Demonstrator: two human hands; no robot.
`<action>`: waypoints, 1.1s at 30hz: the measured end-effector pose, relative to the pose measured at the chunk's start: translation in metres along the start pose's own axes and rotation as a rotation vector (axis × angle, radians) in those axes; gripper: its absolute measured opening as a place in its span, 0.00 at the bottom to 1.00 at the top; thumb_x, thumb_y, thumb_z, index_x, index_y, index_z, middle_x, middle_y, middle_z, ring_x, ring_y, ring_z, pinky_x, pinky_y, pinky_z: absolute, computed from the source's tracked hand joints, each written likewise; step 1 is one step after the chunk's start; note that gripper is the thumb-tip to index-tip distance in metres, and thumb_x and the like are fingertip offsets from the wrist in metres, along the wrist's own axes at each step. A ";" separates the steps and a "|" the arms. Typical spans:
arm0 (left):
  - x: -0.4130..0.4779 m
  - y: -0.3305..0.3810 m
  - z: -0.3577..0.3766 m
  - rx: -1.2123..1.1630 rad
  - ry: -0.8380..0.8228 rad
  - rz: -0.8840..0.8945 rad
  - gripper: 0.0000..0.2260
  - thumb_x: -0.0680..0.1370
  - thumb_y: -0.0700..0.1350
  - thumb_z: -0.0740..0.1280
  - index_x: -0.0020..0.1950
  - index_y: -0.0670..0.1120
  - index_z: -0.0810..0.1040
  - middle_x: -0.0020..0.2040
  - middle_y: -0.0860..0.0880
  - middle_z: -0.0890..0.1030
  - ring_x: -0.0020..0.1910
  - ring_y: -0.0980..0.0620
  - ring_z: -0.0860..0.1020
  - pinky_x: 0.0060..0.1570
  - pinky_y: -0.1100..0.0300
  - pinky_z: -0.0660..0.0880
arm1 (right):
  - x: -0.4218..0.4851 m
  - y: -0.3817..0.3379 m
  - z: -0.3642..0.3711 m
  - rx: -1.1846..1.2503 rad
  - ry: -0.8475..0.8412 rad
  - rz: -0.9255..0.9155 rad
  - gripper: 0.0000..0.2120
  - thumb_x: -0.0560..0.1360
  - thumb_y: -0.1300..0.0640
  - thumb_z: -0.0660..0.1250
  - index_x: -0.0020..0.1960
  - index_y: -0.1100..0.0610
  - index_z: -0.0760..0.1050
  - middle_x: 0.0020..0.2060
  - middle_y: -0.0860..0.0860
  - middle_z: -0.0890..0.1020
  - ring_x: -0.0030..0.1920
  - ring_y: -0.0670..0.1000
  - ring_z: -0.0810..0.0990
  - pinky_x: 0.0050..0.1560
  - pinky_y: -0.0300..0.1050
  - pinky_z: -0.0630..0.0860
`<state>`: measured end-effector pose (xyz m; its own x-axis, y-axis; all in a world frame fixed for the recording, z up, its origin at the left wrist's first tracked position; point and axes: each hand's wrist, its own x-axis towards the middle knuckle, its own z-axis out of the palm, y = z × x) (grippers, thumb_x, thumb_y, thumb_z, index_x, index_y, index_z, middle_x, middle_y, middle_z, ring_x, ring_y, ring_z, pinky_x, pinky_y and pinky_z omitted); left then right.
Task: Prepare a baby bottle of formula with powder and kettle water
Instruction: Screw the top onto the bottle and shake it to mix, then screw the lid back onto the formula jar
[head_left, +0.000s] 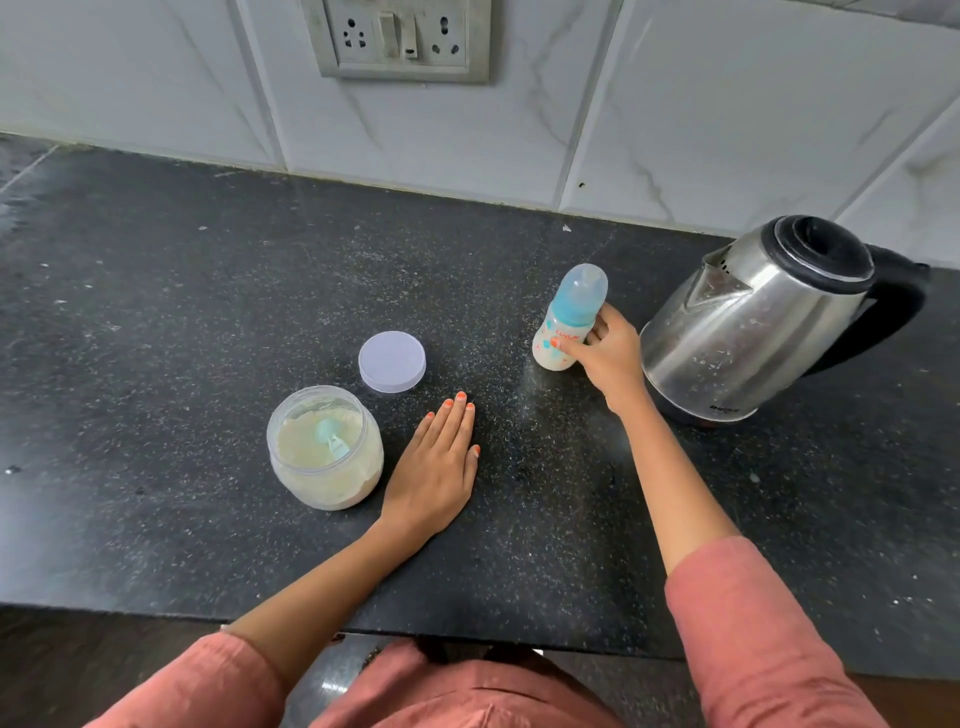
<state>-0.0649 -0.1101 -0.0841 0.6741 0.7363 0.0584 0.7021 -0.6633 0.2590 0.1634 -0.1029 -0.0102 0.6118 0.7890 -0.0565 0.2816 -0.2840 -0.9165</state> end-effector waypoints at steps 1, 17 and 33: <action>0.000 0.000 0.000 0.010 0.007 0.002 0.24 0.79 0.49 0.48 0.69 0.38 0.66 0.70 0.42 0.68 0.69 0.46 0.68 0.67 0.47 0.56 | 0.002 0.002 0.000 0.011 -0.006 0.003 0.28 0.65 0.66 0.74 0.63 0.59 0.70 0.63 0.55 0.76 0.62 0.51 0.75 0.63 0.50 0.73; 0.000 -0.001 0.000 0.034 -0.026 0.018 0.24 0.79 0.49 0.48 0.69 0.38 0.68 0.70 0.42 0.69 0.68 0.45 0.69 0.67 0.47 0.57 | -0.005 0.008 0.003 -0.111 -0.009 -0.057 0.27 0.68 0.63 0.73 0.65 0.59 0.70 0.63 0.56 0.76 0.64 0.52 0.74 0.65 0.50 0.71; -0.011 0.013 -0.041 0.031 -0.052 0.162 0.23 0.82 0.47 0.49 0.75 0.38 0.50 0.76 0.41 0.53 0.75 0.46 0.52 0.73 0.55 0.46 | -0.089 0.020 0.035 -0.112 0.177 -0.026 0.08 0.74 0.63 0.65 0.52 0.60 0.79 0.46 0.54 0.82 0.43 0.45 0.78 0.41 0.23 0.72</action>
<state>-0.0728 -0.1209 -0.0422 0.7898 0.6117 0.0466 0.5890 -0.7774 0.2207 0.0890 -0.1594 -0.0374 0.7212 0.6912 0.0461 0.3735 -0.3318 -0.8663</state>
